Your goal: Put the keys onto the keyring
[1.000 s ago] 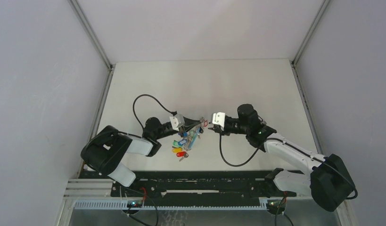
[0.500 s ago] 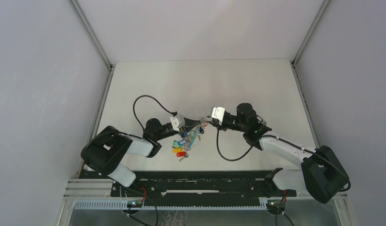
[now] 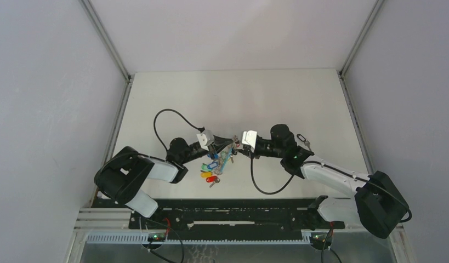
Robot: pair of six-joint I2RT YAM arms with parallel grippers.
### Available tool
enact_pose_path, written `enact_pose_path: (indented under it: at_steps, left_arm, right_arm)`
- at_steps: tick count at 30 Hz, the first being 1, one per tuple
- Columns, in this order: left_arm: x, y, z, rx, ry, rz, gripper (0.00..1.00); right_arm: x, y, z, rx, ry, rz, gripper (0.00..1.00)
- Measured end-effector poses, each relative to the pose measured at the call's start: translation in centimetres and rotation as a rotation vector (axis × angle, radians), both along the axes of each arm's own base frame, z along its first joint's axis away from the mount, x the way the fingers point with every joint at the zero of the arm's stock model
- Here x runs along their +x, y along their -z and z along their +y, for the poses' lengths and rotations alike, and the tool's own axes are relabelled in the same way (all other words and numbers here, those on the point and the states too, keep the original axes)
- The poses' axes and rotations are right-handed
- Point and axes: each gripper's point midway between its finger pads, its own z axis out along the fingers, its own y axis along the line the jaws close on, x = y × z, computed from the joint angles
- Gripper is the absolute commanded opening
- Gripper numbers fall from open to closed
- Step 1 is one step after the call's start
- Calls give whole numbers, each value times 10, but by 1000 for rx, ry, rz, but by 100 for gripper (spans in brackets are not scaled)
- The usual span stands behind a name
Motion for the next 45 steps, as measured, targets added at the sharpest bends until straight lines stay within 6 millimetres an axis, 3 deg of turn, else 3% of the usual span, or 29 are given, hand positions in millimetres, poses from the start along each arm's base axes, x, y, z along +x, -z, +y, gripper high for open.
enact_pose_path:
  at_steps: [6, 11, 14, 29, 34, 40, 45]
  left_arm:
    - [0, 0, 0, -7, 1, 15, 0]
    - [-2, 2, -1, -11, 13, 31, 0]
    - [-4, 2, -2, -14, 22, 41, 0]
    - [-11, 2, -5, -20, 65, 59, 0]
    - [-12, 2, -6, -18, 73, 59, 0]
    - [-13, 2, -6, -19, 78, 64, 0]
    - [-15, 2, -6, -18, 87, 62, 4]
  right_arm:
    - [-4, 3, -6, -22, 36, 38, 31]
    - [6, -26, -29, 34, 118, 13, 30]
    - [10, -32, -35, 50, 139, 6, 30]
    - [20, 12, -12, 27, -17, 97, 25]
    - [19, 13, -8, 26, -53, 101, 19]
    - [18, 8, -5, 31, -83, 90, 1]
    - [17, 7, -5, 24, -95, 99, 0]
